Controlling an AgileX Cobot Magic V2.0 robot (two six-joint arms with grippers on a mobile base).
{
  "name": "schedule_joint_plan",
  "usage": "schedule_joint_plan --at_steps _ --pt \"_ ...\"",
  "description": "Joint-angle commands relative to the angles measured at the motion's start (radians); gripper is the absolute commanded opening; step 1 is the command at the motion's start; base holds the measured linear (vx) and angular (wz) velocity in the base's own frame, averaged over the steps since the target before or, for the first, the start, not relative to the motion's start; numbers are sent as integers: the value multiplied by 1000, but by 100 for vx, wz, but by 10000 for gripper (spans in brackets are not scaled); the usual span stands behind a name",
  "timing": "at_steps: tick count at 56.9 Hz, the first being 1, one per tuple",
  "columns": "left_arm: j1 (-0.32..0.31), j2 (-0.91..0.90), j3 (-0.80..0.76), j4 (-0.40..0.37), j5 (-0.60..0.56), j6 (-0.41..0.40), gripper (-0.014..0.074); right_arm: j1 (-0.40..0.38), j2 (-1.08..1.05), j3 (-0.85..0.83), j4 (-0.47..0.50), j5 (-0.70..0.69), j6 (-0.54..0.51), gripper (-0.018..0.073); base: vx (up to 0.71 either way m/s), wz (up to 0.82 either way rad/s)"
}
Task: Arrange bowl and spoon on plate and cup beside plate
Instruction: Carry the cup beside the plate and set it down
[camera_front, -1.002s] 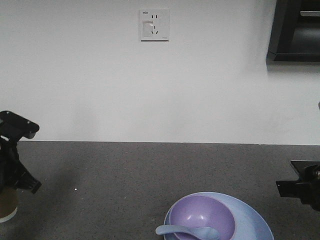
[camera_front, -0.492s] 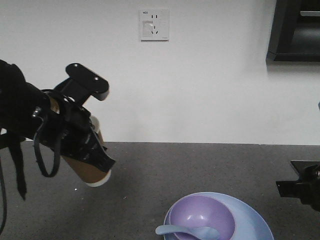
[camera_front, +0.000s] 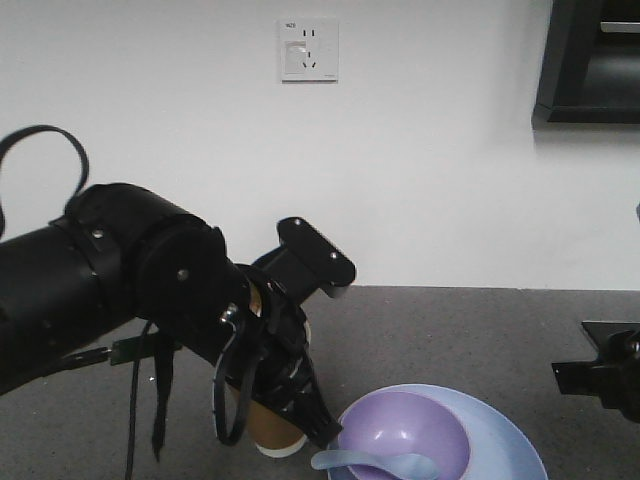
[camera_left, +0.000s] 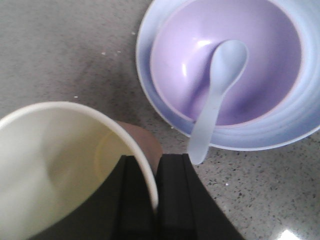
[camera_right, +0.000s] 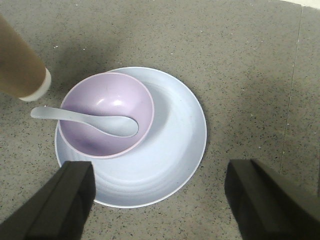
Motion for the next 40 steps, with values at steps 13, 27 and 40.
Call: schedule_joint_plan --at_steps 13,27,40 --pt "-13 20 -35 2 -61 -14 0 -1 -15 -26 3 -60 -9 582 0 0" --pt "-13 47 -35 -16 -53 -17 4 -1 -15 -26 3 -58 -9 582 0 0" --pt "-13 56 -35 -16 -48 -17 84 -1 -15 -26 6 -58 -9 582 0 0"
